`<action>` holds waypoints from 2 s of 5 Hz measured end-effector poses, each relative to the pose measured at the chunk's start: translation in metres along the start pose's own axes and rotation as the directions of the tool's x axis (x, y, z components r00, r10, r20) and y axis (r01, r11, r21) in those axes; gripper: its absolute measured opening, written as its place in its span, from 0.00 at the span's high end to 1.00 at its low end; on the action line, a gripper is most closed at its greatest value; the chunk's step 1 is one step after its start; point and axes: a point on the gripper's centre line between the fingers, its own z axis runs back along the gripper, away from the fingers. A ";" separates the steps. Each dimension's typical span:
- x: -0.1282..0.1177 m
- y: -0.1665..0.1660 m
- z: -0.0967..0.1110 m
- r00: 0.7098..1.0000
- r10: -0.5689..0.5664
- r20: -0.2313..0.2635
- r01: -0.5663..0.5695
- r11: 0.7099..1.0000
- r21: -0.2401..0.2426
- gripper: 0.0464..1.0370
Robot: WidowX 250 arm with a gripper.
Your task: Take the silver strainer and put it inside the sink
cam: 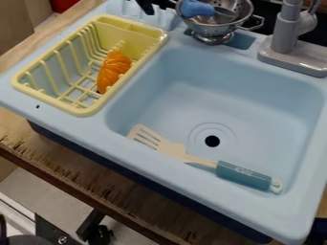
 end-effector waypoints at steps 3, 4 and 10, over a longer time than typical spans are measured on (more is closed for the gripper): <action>-0.004 -0.003 -0.004 0.999 -0.039 -0.011 0.039 0.999 0.005 0.05; -0.007 -0.002 -0.005 0.998 -0.065 -0.019 0.065 0.998 0.013 0.05; -0.030 -0.014 -0.044 0.994 -0.078 -0.082 0.079 0.997 0.014 0.56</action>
